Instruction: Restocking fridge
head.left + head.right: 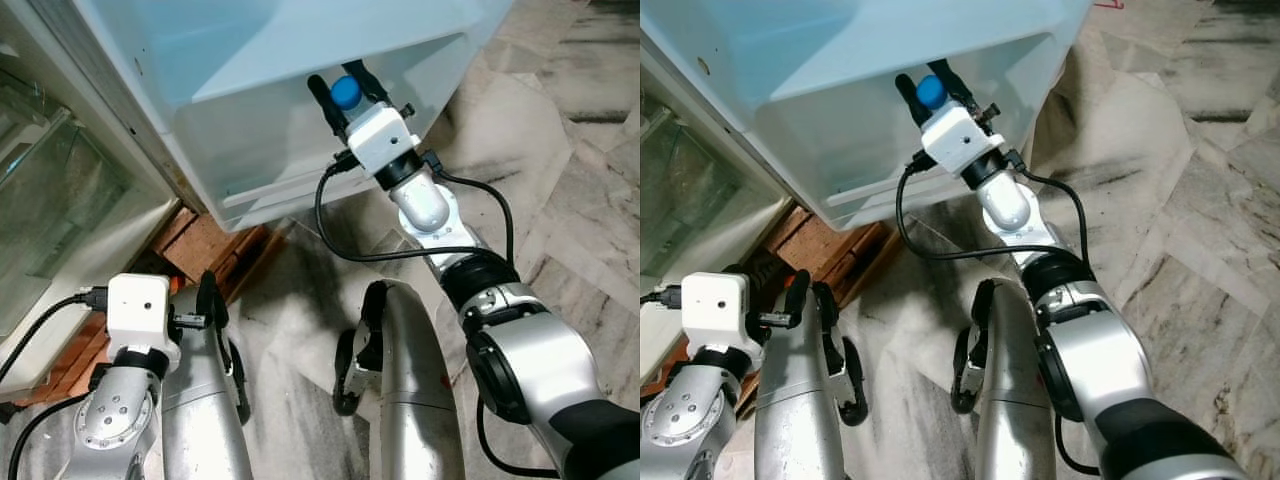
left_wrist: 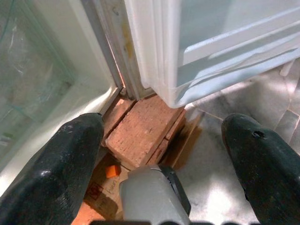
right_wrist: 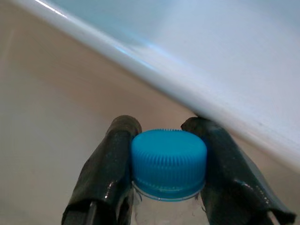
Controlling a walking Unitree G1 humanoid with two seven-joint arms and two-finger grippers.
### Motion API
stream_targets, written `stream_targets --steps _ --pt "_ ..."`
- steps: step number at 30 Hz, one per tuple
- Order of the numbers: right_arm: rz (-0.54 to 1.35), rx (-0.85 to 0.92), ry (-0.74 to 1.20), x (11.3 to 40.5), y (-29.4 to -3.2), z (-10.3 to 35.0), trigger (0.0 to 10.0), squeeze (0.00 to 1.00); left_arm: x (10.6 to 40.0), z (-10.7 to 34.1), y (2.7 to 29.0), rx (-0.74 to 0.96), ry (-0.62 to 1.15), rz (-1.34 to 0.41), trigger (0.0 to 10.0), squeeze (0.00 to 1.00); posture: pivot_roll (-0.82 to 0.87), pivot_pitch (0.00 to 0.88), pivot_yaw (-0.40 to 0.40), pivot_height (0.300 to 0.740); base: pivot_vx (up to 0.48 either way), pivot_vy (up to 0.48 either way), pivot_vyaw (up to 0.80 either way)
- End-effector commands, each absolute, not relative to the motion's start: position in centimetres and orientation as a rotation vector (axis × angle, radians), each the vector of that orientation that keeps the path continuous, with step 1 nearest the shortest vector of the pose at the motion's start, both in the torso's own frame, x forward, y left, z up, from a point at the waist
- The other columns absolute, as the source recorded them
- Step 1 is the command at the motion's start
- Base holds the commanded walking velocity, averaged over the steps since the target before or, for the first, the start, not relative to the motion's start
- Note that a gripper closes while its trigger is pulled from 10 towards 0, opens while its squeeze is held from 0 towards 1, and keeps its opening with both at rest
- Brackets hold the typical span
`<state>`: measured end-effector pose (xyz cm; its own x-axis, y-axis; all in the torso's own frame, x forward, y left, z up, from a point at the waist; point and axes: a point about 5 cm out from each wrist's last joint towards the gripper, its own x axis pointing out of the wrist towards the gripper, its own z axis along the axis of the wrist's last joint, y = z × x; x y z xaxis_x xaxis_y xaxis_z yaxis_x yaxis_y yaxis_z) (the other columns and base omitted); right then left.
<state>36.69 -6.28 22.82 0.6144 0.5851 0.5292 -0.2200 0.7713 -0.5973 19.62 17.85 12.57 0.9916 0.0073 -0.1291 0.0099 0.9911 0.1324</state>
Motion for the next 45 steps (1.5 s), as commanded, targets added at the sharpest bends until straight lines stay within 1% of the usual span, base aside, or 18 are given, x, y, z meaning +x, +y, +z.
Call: stream_targets --steps 1,4,5,7,11,13,14,16,17,19,22,26,28,30,31,34,36,45 --pt "0.56 -0.562 -0.797 36.1 -4.9 21.9 10.0 0.0 19.2 12.0 18.0 0.14 0.161 0.01 10.0 0.0 0.3 0.38 -0.065 0.531 0.0 0.0 0.0" --pt "0.589 -0.689 -0.753 35.8 -4.8 19.7 10.0 0.0 19.2 12.0 17.9 0.14 0.16 0.008 10.0 0.0 0.31 0.387 -0.064 0.531 0.0 0.0 0.0" --pt "0.589 -0.689 -0.753 35.8 -4.8 19.7 10.0 0.0 19.2 12.0 17.9 0.14 0.16 0.008 10.0 0.0 0.31 0.387 -0.064 0.531 0.0 0.0 0.0" --pt "0.635 -0.764 -0.781 35.2 -4.2 18.8 10.0 0.0 19.2 12.1 18.0 0.141 0.159 0.01 10.0 0.0 0.32 0.39 -0.061 0.531 0.0 0.0 0.0" --pt "0.743 -0.734 -0.886 33.8 -2.2 19.3 10.0 0.0 19.1 12.1 18.1 0.147 0.16 0.014 10.0 0.0 0.31 0.389 -0.062 0.531 0.0 0.0 0.0" --pt "0.759 -0.726 -0.914 33.5 -1.9 19.5 10.0 0.0 19.1 12.1 18.2 0.147 0.16 0.014 10.0 0.0 0.31 0.389 -0.063 0.531 0.0 0.0 0.0" --pt "0.777 -0.73 -0.987 33.0 -1.3 19.9 10.0 0.0 19.1 12.1 18.2 0.148 0.159 0.015 10.0 0.0 0.32 0.39 -0.063 0.531 0.0 0.0 0.0" --pt "0.777 -0.745 -1.058 32.6 -1.1 20.4 10.0 0.0 19.2 12.1 18.1 0.149 0.157 0.015 10.0 0.0 0.32 0.391 -0.061 0.531 0.0 0.0 0.0" --pt "0.777 -0.745 -1.058 32.6 -1.1 20.4 10.0 0.0 19.2 12.1 18.1 0.149 0.157 0.015 10.0 0.0 0.32 0.391 -0.061 0.531 0.0 0.0 0.0" --pt "0.753 -0.771 -1.148 32.5 -1.0 21.3 10.0 0.0 19.2 12.2 18.2 0.15 0.157 0.016 10.0 0.0 0.31 0.394 -0.057 0.531 0.0 0.0 0.0" --pt "0.717 -0.795 -1.178 32.8 -1.2 22.0 10.0 0.0 19.1 12.1 18.2 0.151 0.159 0.015 10.0 0.0 0.31 0.392 -0.055 0.531 0.0 0.0 0.0" --pt "0.671 -0.823 -1.106 33.6 -1.8 21.4 10.0 0.0 19.2 12.1 18.1 0.153 0.158 0.011 10.0 0.0 0.32 0.393 -0.052 0.531 0.0 0.0 0.0" --pt "0.616 -0.849 -1.01 34.5 -2.5 20.5 10.0 0.0 18.9 12.3 18.1 0.153 0.157 0.009 10.0 0.0 0.34 0.402 -0.05 0.531 0.0 0.0 0.0" --pt "0.597 -0.862 -0.977 34.8 -2.8 20.2 10.0 0.0 18.8 12.4 18.0 0.153 0.158 0.009 10.0 0.0 0.34 0.411 -0.048 0.531 0.0 0.0 0.0" --pt "0.552 -0.875 -0.912 35.3 -3.2 19.4 10.0 0.0 18.5 12.5 18.0 0.153 0.164 0.007 10.0 0.0 0.35 0.42 -0.046 0.531 0.0 0.0 0.0" --pt "0.529 -0.899 -0.864 35.5 -3.5 18.7 10.0 0.0 18.1 12.5 18.1 0.154 0.169 0.006 10.0 0.0 0.36 0.429 -0.043 0.531 0.0 0.0 0.0" --pt "0.502 -0.928 -0.785 35.9 -3.8 17.7 10.0 0.0 17.7 12.5 18.1 0.151 0.182 0.005 10.0 0.0 0.37 0.437 -0.038 0.531 0.0 0.0 0.0" --pt "0.445 -0.878 -0.7 36.3 -3.6 17.4 10.0 0.0 16.7 12.8 18.2 0.154 0.208 -0.003 10.0 0.0 0.4 0.465 -0.019 0.531 0.0 0.0 0.0"
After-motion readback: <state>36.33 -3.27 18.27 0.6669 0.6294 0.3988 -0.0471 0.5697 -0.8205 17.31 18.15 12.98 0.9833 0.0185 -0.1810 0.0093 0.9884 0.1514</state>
